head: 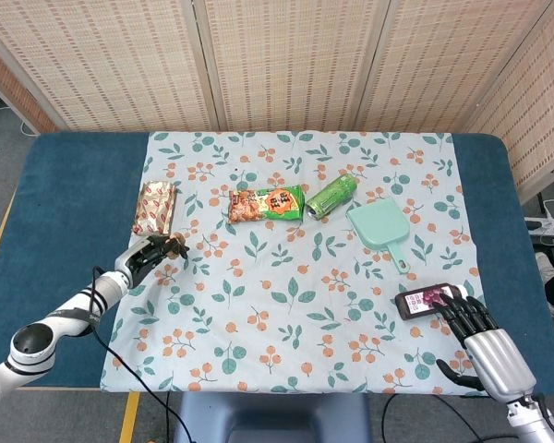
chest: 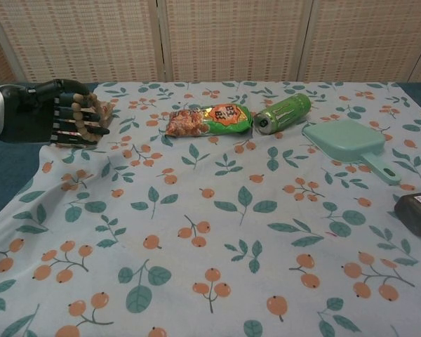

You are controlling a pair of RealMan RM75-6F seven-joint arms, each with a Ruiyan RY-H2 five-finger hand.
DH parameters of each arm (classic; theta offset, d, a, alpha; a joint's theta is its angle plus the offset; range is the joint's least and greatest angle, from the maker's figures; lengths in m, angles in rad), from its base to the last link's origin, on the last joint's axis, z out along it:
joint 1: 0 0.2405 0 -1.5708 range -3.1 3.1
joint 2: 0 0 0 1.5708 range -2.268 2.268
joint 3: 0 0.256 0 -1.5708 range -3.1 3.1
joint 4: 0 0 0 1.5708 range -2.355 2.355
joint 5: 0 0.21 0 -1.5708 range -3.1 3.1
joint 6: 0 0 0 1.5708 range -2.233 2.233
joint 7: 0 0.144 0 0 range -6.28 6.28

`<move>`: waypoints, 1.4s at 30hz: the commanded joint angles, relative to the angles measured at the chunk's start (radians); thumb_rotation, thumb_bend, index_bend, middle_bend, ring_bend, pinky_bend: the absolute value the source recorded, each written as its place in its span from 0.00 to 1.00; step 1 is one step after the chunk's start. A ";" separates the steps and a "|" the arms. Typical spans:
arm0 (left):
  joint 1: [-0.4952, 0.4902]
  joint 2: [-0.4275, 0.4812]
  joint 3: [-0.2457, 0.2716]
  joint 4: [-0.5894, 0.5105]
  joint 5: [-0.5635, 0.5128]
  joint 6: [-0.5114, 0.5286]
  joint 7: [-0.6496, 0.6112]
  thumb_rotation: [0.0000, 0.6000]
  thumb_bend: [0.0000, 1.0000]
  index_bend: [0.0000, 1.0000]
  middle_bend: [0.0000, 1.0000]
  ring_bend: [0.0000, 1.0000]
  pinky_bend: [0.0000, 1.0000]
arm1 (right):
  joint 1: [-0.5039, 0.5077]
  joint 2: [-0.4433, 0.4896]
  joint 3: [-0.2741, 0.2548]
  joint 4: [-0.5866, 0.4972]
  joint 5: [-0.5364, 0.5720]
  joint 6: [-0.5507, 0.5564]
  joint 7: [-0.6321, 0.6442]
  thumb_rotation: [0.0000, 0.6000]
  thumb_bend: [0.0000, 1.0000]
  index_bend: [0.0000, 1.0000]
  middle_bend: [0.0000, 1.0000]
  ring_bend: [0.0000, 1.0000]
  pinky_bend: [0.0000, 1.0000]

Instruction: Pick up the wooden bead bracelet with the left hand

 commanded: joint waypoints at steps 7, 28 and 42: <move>-0.006 0.006 0.010 -0.006 0.070 0.003 -0.096 0.75 0.57 0.67 0.55 0.21 0.00 | 0.000 0.002 -0.001 -0.002 -0.003 0.001 0.001 0.86 0.22 0.00 0.00 0.00 0.00; 0.067 -0.051 -0.073 -0.019 0.212 -0.178 -0.141 0.89 1.00 0.43 0.46 0.17 0.00 | -0.002 0.006 0.001 -0.003 0.000 0.007 0.004 0.86 0.22 0.00 0.00 0.00 0.00; 0.124 -0.103 -0.117 -0.051 0.273 -0.213 -0.038 0.98 0.89 0.20 0.35 0.10 0.00 | -0.005 0.012 0.003 -0.001 -0.002 0.017 0.017 0.86 0.22 0.00 0.00 0.00 0.00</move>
